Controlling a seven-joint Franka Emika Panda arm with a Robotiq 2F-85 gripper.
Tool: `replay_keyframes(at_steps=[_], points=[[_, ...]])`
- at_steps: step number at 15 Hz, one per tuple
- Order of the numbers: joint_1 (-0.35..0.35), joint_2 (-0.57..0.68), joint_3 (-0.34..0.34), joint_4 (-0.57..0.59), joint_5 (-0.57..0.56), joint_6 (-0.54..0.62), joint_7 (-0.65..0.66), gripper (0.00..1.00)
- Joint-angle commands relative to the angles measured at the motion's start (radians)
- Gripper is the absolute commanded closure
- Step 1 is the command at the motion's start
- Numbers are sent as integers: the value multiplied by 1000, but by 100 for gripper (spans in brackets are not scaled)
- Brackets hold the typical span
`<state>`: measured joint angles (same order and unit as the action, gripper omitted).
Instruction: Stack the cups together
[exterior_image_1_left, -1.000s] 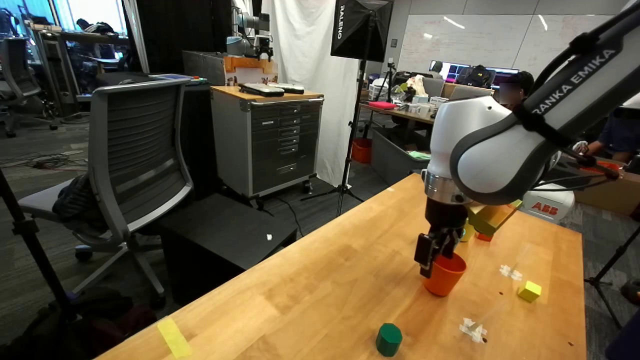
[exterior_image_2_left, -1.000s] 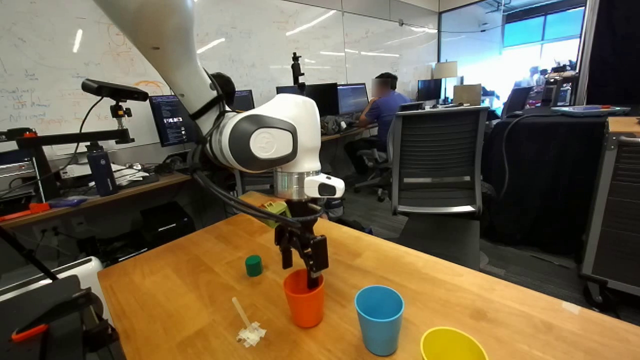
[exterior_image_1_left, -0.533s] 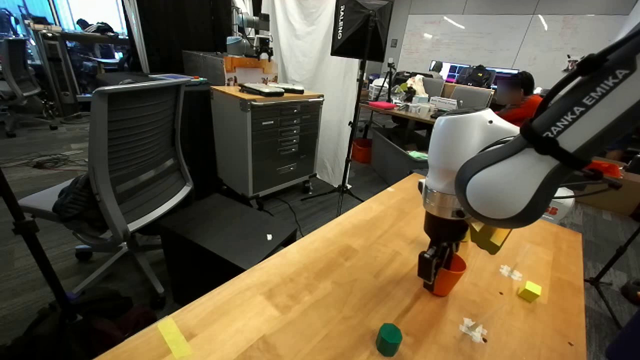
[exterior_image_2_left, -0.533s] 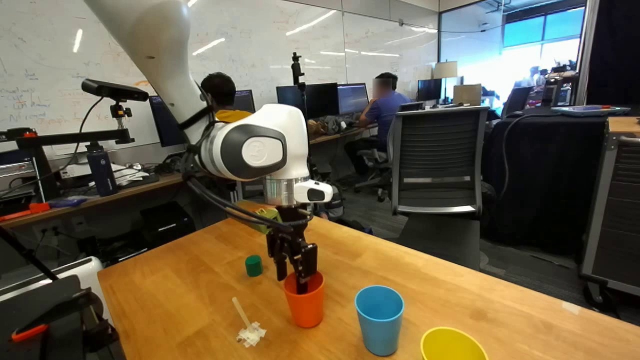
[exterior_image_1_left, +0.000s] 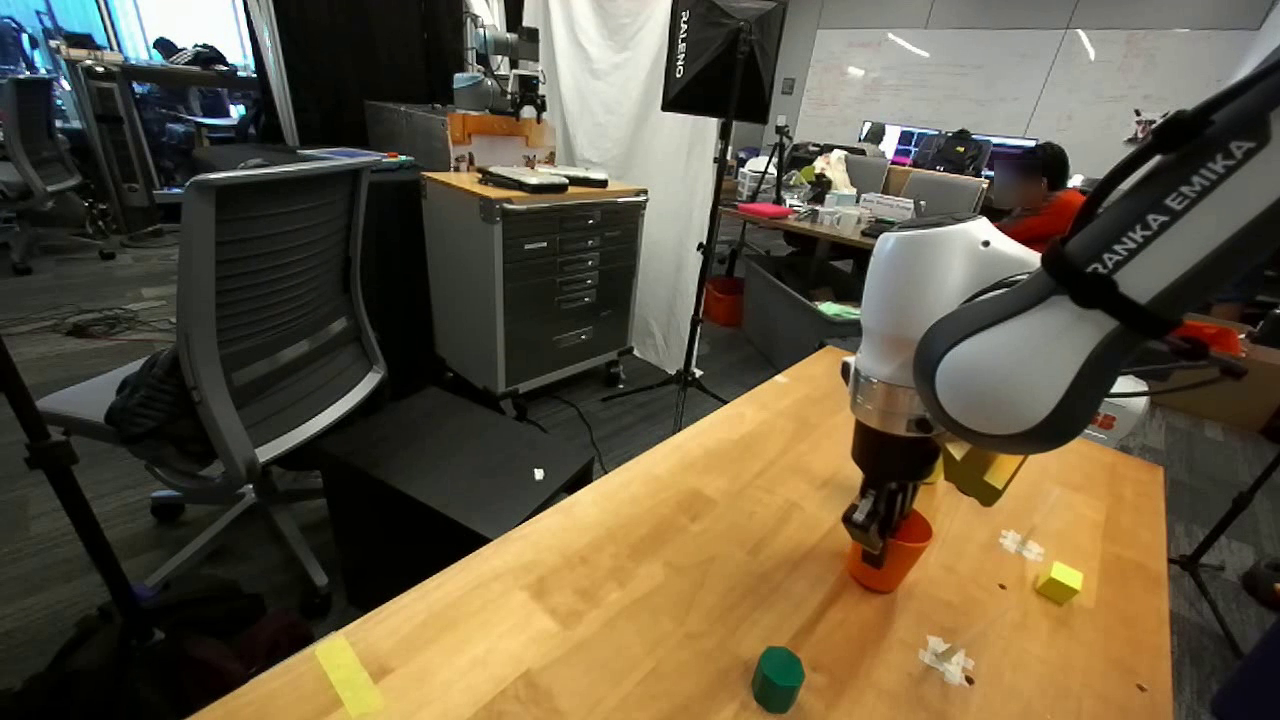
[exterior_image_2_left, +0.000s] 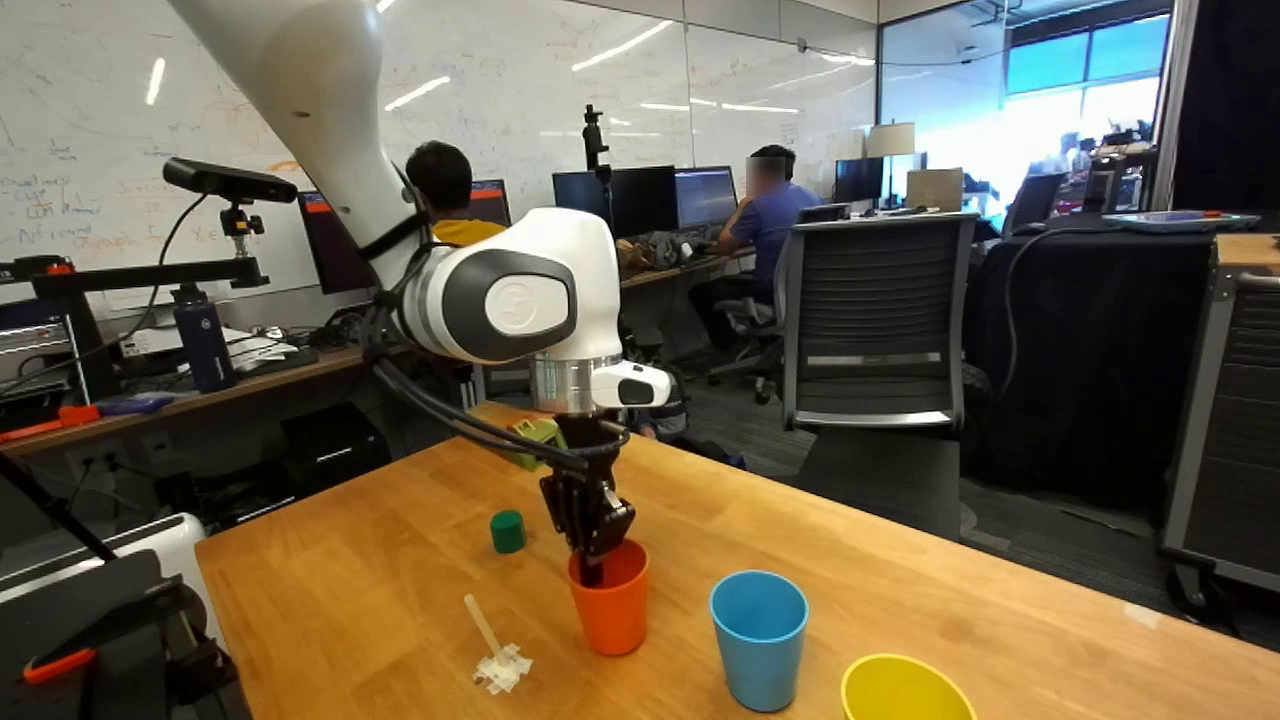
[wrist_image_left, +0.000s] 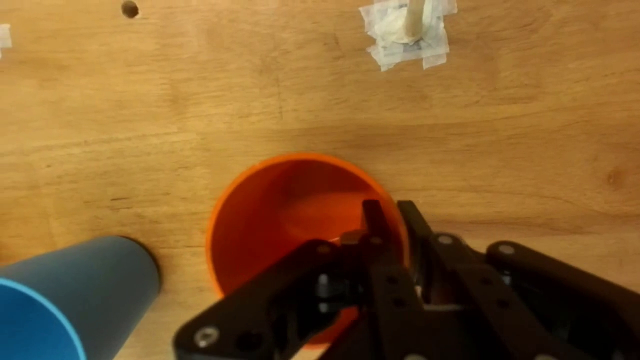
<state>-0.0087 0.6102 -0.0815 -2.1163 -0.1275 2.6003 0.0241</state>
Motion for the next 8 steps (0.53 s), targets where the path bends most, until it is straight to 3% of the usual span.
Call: replay_keyframes(at_steps=[1,8], points=[[9,-18,-17,-14,-1,14,24,100],[6,-81,-14,-38,11,-10,39,99]])
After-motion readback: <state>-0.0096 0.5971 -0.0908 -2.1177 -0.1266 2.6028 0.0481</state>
